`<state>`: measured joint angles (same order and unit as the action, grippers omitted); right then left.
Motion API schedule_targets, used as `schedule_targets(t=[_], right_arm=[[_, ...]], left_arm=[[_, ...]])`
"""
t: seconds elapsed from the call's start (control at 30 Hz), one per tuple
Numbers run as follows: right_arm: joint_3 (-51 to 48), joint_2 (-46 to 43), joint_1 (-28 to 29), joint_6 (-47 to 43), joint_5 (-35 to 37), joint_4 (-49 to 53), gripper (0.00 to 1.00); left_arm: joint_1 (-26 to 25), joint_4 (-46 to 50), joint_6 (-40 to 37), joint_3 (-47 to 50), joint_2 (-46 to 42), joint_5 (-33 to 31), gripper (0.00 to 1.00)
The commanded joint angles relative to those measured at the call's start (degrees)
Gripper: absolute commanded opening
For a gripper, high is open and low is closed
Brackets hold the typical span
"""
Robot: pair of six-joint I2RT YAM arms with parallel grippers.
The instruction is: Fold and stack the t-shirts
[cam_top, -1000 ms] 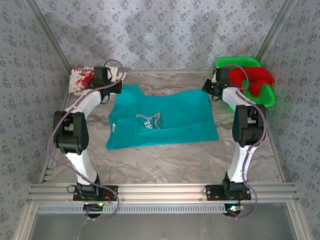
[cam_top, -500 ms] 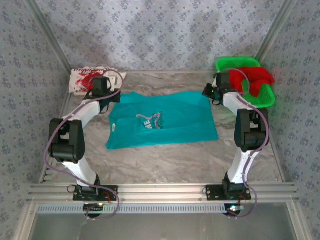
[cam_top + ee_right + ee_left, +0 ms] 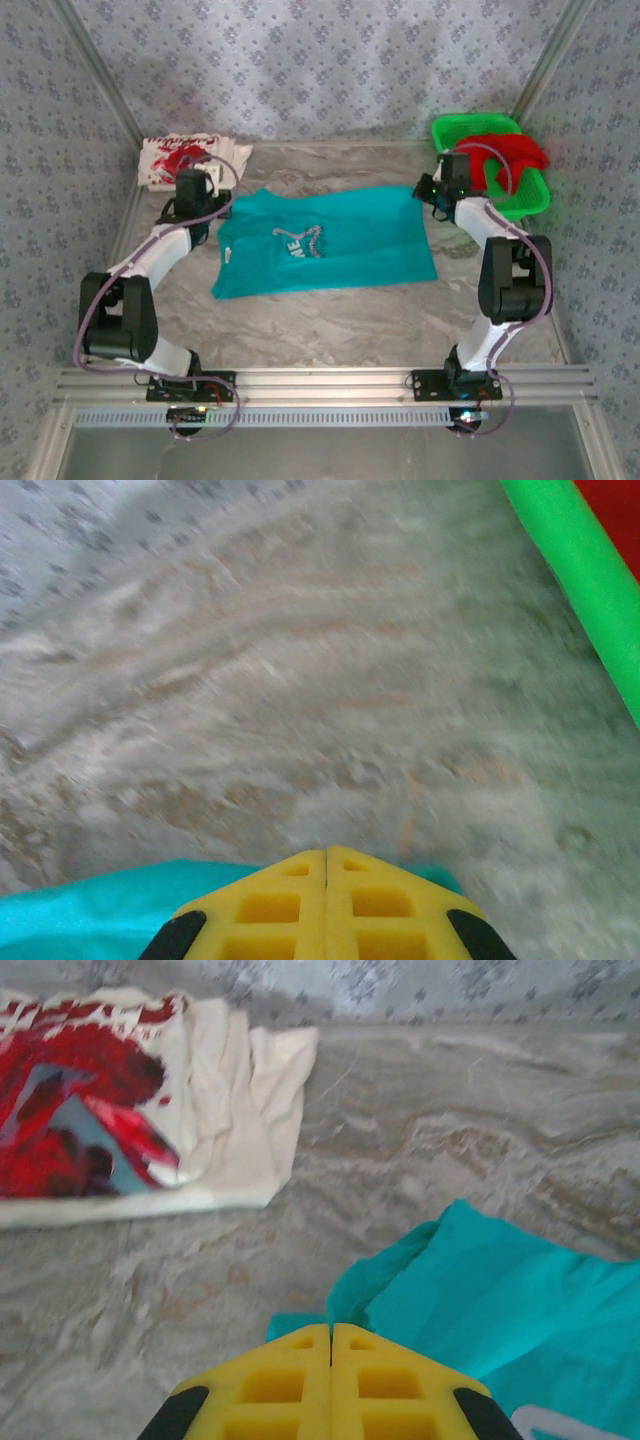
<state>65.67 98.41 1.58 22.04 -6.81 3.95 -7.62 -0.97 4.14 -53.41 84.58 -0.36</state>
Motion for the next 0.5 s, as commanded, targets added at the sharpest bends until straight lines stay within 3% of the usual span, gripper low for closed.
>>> schedule_targets(t=[0.0, 0.47], right_arm=[[-4.3, -2.8, -1.3, 1.6, 1.2, -0.7, 0.00], [-5.0, -5.5, -2.3, 1.7, 2.0, 1.1, 0.00]], left_arm=[[0.1, -1.4, 1.1, 3.5, -3.2, -5.0, 0.00], [0.5, 0.1, 2.0, 5.2, -6.4, -7.9, 0.00]])
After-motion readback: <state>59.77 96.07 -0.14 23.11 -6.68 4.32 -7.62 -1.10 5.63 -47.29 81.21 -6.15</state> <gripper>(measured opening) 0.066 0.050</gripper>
